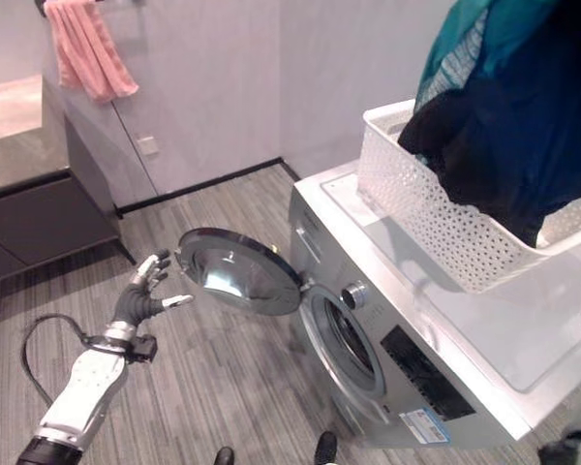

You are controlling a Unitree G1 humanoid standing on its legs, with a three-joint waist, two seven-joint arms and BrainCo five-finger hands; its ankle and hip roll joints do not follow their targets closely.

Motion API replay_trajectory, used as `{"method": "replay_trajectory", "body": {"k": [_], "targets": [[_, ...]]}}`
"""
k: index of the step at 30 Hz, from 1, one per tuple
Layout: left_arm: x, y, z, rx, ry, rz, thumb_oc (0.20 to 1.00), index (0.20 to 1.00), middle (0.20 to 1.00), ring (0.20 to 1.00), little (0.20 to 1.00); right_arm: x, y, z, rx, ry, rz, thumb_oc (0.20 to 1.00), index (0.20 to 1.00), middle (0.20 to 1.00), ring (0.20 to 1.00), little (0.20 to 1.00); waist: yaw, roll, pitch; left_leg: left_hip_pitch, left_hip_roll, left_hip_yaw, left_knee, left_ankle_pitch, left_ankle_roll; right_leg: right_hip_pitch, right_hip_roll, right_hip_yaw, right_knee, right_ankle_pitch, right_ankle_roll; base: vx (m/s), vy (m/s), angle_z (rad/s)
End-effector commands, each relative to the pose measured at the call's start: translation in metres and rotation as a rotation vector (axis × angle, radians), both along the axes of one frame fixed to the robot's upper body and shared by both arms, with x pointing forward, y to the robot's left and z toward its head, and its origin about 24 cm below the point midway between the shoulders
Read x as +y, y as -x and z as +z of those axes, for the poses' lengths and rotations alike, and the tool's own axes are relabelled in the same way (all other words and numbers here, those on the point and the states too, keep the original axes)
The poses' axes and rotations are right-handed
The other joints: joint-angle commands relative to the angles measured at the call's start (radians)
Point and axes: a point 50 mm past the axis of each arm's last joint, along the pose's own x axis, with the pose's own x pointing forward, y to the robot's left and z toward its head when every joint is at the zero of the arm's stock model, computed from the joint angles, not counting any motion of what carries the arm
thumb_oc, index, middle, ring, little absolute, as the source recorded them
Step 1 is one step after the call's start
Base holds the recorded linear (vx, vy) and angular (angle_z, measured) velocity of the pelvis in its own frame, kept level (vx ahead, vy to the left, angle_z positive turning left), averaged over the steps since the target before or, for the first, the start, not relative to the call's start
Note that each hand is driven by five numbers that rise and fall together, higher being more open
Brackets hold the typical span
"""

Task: Grab the laundry basket,head to the washer,open it,put in the laundry and shut it.

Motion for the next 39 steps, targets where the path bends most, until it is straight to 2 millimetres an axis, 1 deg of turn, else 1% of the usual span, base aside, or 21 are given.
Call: {"method": "replay_trajectory", "body": {"k": [1,8,9,10,13,17,19,23,24,25,26,27,29,30,32,33,35,37,38,39], "targets": [[0.005,-0.002,0.017,-0.079,-0.071,-0.059,1.000,1.000,1.000,1.000,1.000,0.008,0.027,0.047,-0.151,-0.004,0.041,0.200,0.200,0.200,0.200,0.200,0.008,-0.071,-0.050,0.025,-0.011,0.081,0.019,-0.061,0.052,0.135,-0.066,0.030,0.065,-0.206,0.091,0.00,0.000,0.00],[0.007,0.003,0.007,-0.017,-0.033,-0.065,1.000,1.000,1.000,1.000,1.000,0.009,0.018,0.053,-0.102,-0.078,0.099,0.200,0.200,0.200,0.200,0.200,0.012,-0.075,-0.051,0.027,-0.012,0.081,0.018,-0.059,0.051,0.135,-0.066,0.030,0.063,-0.200,0.092,0.00,0.001,0.00],[0.008,0.004,0.006,-0.008,-0.029,-0.071,1.000,1.000,1.000,1.000,1.000,0.012,0.012,0.051,-0.051,-0.092,0.118,0.200,0.200,0.200,0.200,0.200,0.014,-0.083,-0.052,0.027,-0.011,0.080,0.017,-0.057,0.050,0.137,-0.064,0.029,0.061,-0.199,0.093,0.00,0.000,0.00],[0.008,0.004,0.006,-0.002,-0.027,-0.079,1.000,1.000,1.000,1.000,1.000,0.014,0.008,0.053,-0.019,-0.090,0.098,0.200,0.200,0.200,0.200,0.200,0.014,-0.086,-0.052,0.026,-0.010,0.080,0.016,-0.054,0.048,0.136,-0.064,0.027,0.060,-0.197,0.092,0.00,0.000,0.00],[0.005,0.004,0.005,0.007,-0.022,-0.091,1.000,1.000,1.000,1.000,1.000,0.015,0.005,0.054,0.000,-0.094,0.088,0.200,0.200,0.200,0.200,0.200,0.016,-0.085,-0.054,0.024,-0.009,0.076,0.016,-0.052,0.047,0.139,-0.062,0.022,0.058,-0.198,0.091,0.00,0.000,0.00],[0.003,0.003,0.006,0.004,-0.016,-0.099,1.000,1.000,1.000,1.000,1.000,0.014,0.006,0.055,-0.003,-0.094,0.073,0.200,0.200,0.200,0.200,0.200,0.018,-0.085,-0.056,0.021,-0.009,0.070,0.014,-0.050,0.045,0.140,-0.060,0.014,0.053,-0.197,0.091,0.00,-0.002,0.07],[0.003,0.002,0.004,0.012,-0.016,-0.097,1.000,1.000,1.000,1.000,1.000,0.010,0.012,0.058,-0.023,-0.089,0.053,0.200,0.200,0.200,0.200,0.200,0.021,-0.086,-0.055,0.016,-0.008,0.064,0.013,-0.048,0.043,0.141,-0.060,0.008,0.051,-0.198,0.092,-0.01,-0.004,0.15],[0.001,0.002,0.002,0.018,-0.011,-0.104,1.000,1.000,1.000,1.000,1.000,0.005,0.009,0.052,0.026,-0.084,0.025,0.200,0.200,0.200,0.200,0.200,0.024,-0.090,-0.055,0.013,-0.008,0.061,0.013,-0.047,0.041,0.142,-0.061,0.002,0.049,-0.196,0.093,0.00,-0.003,0.04],[0.001,0.002,0.002,0.022,-0.007,-0.107,1.000,1.000,1.000,1.000,1.000,0.001,0.004,0.046,0.080,-0.092,0.007,0.200,0.200,0.200,0.200,0.200,0.026,-0.093,-0.054,0.013,-0.008,0.062,0.012,-0.045,0.041,0.142,-0.060,0.002,0.048,-0.195,0.092,0.00,0.000,0.00],[0.001,0.002,0.001,0.022,-0.007,-0.107,1.000,1.000,1.000,1.000,1.000,0.001,0.004,0.047,0.080,-0.092,0.008,0.200,0.200,0.200,0.200,0.200,0.026,-0.093,-0.054,0.013,-0.008,0.062,0.012,-0.045,0.041,0.142,-0.061,0.002,0.048,-0.195,0.092,0.00,0.000,0.00],[0.002,0.001,0.002,0.021,-0.008,-0.108,1.000,1.000,1.000,1.000,1.000,0.001,-0.004,0.040,0.151,-0.113,0.007,0.200,0.200,0.200,0.200,0.200,0.026,-0.096,-0.053,0.013,-0.008,0.063,0.012,-0.044,0.041,0.142,-0.060,0.003,0.048,-0.194,0.092,0.00,0.000,0.00],[0.003,0.001,0.003,0.018,-0.011,-0.105,1.000,1.000,1.000,1.000,1.000,0.006,-0.010,0.037,0.191,-0.107,0.011,0.200,0.200,0.200,0.200,0.200,0.024,-0.096,-0.052,0.013,-0.008,0.067,0.012,-0.043,0.041,0.141,-0.060,0.006,0.048,-0.193,0.092,0.00,0.000,0.00],[0.004,0.001,0.004,0.016,-0.013,-0.096,1.000,1.000,1.000,1.000,1.000,0.011,-0.013,0.037,0.187,-0.103,0.021,0.200,0.200,0.200,0.200,0.200,0.021,-0.093,-0.054,0.015,-0.007,0.070,0.012,-0.044,0.041,0.141,-0.059,0.008,0.048,-0.192,0.092,0.00,0.000,0.00],[0.005,0.002,0.004,0.016,-0.016,-0.092,1.000,1.000,1.000,1.000,1.000,0.012,-0.012,0.038,0.163,-0.106,0.029,0.200,0.200,0.200,0.200,0.200,0.018,-0.090,-0.055,0.016,-0.006,0.071,0.012,-0.044,0.041,0.142,-0.059,0.009,0.048,-0.192,0.091,0.00,0.000,0.00],[0.006,0.004,0.001,0.028,-0.017,-0.078,1.000,1.000,1.000,1.000,1.000,0.015,-0.003,0.048,0.078,-0.082,0.029,0.200,0.200,0.200,0.200,0.200,0.016,-0.085,-0.057,0.017,-0.006,0.069,0.012,-0.045,0.041,0.142,-0.060,0.008,0.048,-0.193,0.091,0.00,0.000,0.00],[0.006,0.004,0.001,0.028,-0.018,-0.078,1.000,1.000,1.000,1.000,1.000,0.015,-0.003,0.047,0.078,-0.082,0.028,0.200,0.200,0.200,0.200,0.200,0.016,-0.085,-0.057,0.017,-0.006,0.069,0.012,-0.045,0.041,0.142,-0.060,0.008,0.048,-0.193,0.091,0.00,0.000,0.00],[0.008,0.005,-0.001,0.036,-0.013,-0.062,1.000,1.000,1.000,1.000,1.000,0.011,0.009,0.054,0.008,-0.039,-0.011,0.200,0.200,0.200,0.200,0.200,0.019,-0.081,-0.059,0.015,-0.008,0.064,0.012,-0.046,0.041,0.145,-0.061,0.005,0.047,-0.195,0.092,0.00,0.000,0.00],[0.009,0.003,-0.001,0.032,-0.010,-0.054,1.000,1.000,1.000,1.000,1.000,0.010,0.016,0.059,-0.041,-0.036,-0.005,0.200,0.200,0.200,0.200,0.200,0.019,-0.081,-0.060,0.014,-0.008,0.063,0.012,-0.045,0.040,0.145,-0.061,0.003,0.045,-0.195,0.092,0.00,0.000,0.00],[0.009,0.003,-0.001,0.032,-0.010,-0.054,1.000,1.000,1.000,1.000,1.000,0.010,0.016,0.059,-0.042,-0.036,-0.005,0.200,0.200,0.200,0.200,0.200,0.020,-0.081,-0.060,0.014,-0.008,0.063,0.012,-0.045,0.040,0.145,-0.061,0.002,0.045,-0.195,0.092,0.00,0.000,0.00],[0.008,0.003,-0.003,0.036,-0.002,-0.046,1.000,1.000,1.000,1.000,1.000,0.010,0.025,0.065,-0.106,-0.017,0.003,0.200,0.200,0.200,0.200,0.200,0.020,-0.079,-0.061,0.014,-0.009,0.061,0.012,-0.046,0.041,0.146,-0.061,0.000,0.044,-0.196,0.092,0.00,0.000,0.00]]}}
